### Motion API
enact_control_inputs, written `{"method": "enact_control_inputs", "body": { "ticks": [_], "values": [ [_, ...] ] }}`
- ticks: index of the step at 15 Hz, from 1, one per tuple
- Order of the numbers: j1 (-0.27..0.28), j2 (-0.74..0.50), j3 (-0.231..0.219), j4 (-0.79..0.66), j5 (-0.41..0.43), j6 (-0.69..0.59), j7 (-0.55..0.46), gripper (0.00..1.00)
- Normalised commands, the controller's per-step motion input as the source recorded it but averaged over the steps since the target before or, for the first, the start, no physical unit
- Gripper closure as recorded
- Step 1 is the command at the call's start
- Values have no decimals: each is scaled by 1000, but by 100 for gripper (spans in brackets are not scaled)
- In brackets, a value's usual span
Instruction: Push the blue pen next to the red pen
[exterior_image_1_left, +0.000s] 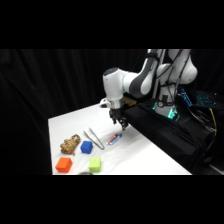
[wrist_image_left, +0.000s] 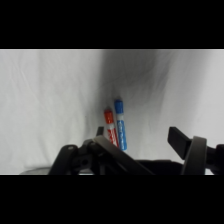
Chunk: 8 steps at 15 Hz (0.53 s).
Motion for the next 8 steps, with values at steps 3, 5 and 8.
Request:
{"method": "enact_control_inputs", "body": {
  "ticks": [3, 5, 8],
  "values": [
    [108, -366, -126, 245, -140, -680, 41, 0],
    [81, -144, -124, 333, -85, -473, 30, 0],
    [71, 42, -115, 348, -77, -270, 58, 0]
  ]
}}
